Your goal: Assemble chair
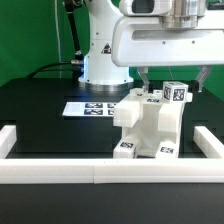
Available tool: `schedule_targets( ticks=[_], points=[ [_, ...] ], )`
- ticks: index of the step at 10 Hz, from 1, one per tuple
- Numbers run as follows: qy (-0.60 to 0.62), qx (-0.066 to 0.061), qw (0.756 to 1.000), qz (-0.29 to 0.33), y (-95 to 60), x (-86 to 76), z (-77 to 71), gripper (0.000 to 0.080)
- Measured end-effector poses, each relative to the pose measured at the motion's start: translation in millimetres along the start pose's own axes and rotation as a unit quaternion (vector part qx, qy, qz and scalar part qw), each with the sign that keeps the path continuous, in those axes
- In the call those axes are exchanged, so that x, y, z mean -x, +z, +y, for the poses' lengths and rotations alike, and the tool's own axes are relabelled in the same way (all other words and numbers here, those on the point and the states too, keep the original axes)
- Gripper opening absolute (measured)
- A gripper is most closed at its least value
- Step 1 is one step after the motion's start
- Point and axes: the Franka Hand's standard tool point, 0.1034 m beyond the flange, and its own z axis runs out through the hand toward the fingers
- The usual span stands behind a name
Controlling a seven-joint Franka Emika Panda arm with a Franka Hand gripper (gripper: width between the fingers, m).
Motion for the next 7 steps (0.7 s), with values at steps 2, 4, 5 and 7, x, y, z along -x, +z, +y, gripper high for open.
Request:
schedule_targets(
  ticks=[2,4,5,7],
  points=[
    [0.002,0.0,1.0,0.0,0.0,0.0,0.3,0.0443],
    [0.016,0.0,1.0,0.0,0.0,0.0,0.3,0.0285],
    [0.018,0.0,1.0,0.0,0.0,0.0,0.4,0.0287],
    [0.099,-0.001,0.995,0.0,0.0,0.0,0.2,0.0287]
  ],
)
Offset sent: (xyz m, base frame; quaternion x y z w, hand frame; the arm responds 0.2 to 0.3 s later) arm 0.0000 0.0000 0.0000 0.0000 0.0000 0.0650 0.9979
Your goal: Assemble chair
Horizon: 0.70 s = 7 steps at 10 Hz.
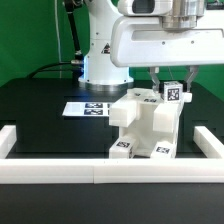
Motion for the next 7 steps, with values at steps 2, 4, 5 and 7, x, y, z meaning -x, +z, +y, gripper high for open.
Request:
schedule_targets(
  ticks=[2,4,5,7],
  points=[
    [0.072,0.0,0.997,-0.001,0.1,0.2,0.4,0.0287],
    [0.17,-0.001,0.985,-0.002,0.5,0.6,1.9,0.0287],
    [0.219,-0.002,0.976,-0.002,0.7,0.8,2.2,0.0287],
    [0.318,-0.006,0.948,-0.005,1.0,1.2,2.0,0.0288]
  ],
)
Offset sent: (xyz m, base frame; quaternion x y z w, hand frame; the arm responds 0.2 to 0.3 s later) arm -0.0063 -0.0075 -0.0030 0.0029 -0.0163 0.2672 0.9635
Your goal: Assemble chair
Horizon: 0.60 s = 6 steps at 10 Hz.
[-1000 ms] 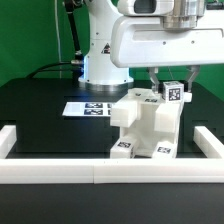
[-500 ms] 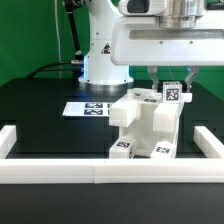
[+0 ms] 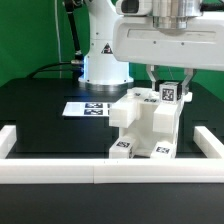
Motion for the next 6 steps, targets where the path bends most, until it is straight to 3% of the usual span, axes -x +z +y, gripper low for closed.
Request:
schedule_targets(
  ticks=[6],
  points=[
    [0.242,-0.008,0.97,-0.009,0.6,4.4,-4.8,0.0288]
  ],
)
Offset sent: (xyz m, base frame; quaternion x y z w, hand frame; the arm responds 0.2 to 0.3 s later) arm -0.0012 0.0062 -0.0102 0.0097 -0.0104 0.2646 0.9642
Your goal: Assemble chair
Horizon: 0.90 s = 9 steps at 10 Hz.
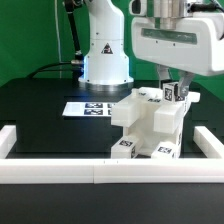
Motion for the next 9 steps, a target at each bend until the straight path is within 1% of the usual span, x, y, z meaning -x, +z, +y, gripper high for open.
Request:
schedule_targets(
  ticks=[1,2,3,4,5,6,7,9],
  points=[
    [0.033,0.0,0.999,0.0,0.1,1.5,-0.3,0.0288],
    [0.036,0.0,0.999,0.0,0.2,1.5,-0.3,0.0344],
    [0.029,0.0,1.0,0.0,0.2,1.6,-0.3,0.048],
    [0.016,0.0,1.0,0.0,0.2,1.8,-0.3,0.048],
    [-0.008,0.001,1.0,0.001,0.1,2.9,-0.6,0.0611],
    [-0.055,0.002,0.998,0.002,-0.4,4.2,-1.5,0.0638],
    [-0.097,0.002,0.995,0.003,-0.4,5.2,-1.8,0.0638],
    [-0.206,0.006,0.978,0.013,-1.9,6.6,-4.0,0.0647]
  ],
)
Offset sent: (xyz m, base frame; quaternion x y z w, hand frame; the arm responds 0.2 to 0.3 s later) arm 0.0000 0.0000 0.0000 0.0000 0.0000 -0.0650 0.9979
